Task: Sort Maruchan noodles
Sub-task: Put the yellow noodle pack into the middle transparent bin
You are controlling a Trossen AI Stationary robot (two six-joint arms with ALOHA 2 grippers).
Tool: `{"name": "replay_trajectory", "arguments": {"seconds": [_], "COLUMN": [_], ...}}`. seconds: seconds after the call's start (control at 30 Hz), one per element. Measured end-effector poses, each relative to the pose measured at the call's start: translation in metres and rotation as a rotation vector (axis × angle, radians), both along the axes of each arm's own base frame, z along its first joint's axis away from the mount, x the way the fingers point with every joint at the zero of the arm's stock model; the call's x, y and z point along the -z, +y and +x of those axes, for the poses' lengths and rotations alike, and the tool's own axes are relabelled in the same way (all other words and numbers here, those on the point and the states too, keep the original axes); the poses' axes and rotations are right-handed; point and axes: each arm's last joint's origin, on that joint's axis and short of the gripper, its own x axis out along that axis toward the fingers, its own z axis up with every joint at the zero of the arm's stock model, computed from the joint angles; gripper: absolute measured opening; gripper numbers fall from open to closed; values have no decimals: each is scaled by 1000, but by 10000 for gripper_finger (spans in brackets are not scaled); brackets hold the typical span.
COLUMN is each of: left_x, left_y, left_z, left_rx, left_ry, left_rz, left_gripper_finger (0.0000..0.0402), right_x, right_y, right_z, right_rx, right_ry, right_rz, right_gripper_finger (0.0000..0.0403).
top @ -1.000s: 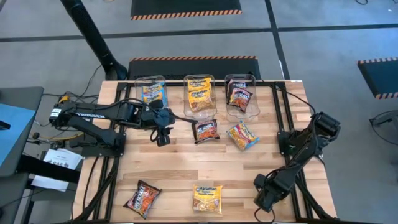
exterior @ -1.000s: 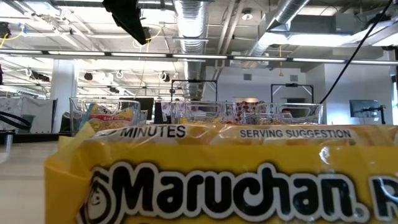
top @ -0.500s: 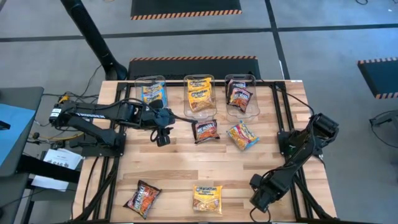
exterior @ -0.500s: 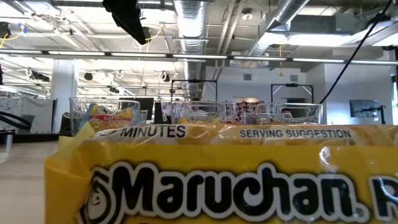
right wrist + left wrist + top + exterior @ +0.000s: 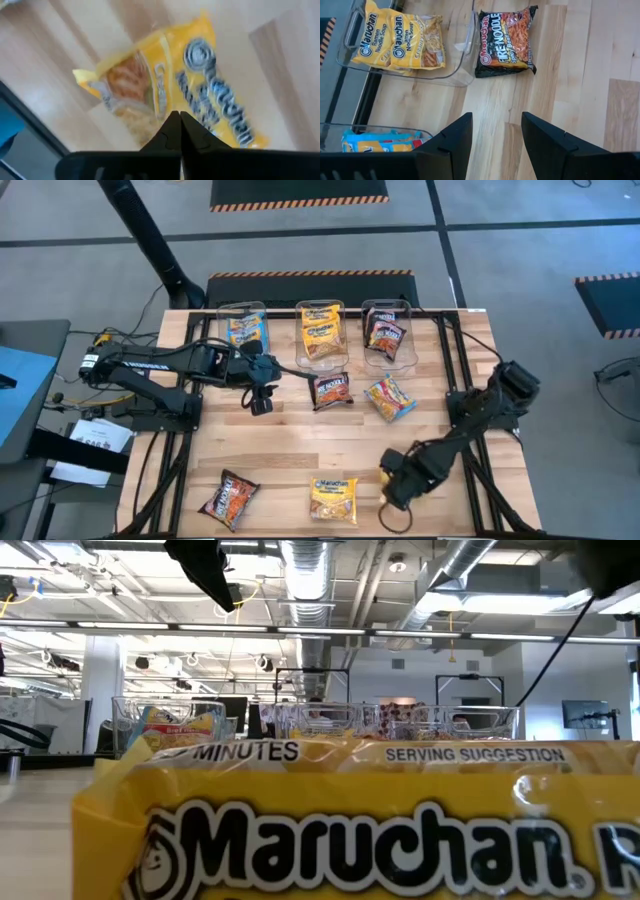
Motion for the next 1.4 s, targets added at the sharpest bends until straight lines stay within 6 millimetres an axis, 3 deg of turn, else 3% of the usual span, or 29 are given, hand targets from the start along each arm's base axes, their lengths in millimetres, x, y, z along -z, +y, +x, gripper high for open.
{"name": "replay_trajectory", "arguments": {"seconds": [0.3, 0.5, 0.67, 0.83, 0.93, 1.03, 1.3, 1.4], "left_x": [0, 0, 0, 0, 1, 2, 2, 2], "left_y": [0, 0, 0, 0, 0, 0, 0, 0], "left_z": [0, 0, 0, 0, -1, -2, -2, -2], "left_rx": [-1, -2, -16, -17, -22, -27, -27, -27], "left_ry": [1, 2, -3, -1, 6, 20, 19, 19], "left_rz": [0, -1, -12, -13, -16, -18, -18, -18], "left_gripper_finger": [160, 160, 160, 160, 160, 160, 160, 160], "right_x": [-1, -2, 17, 40, 50, 52, 48, 44], "right_y": [-13, -8, 2, 5, 3, 3, -2, 0], "right_z": [12, 8, 8, 12, 16, 16, 24, 28], "right_rx": [-52, -70, -61, -46, -20, -12, -9, -66], "right_ry": [62, 86, 143, 221, 265, 294, 300, 278], "right_rz": [107, 143, 106, 64, 56, 71, 87, 86], "right_gripper_finger": [110, 188, 246, 263, 260, 231, 42, 14]}}
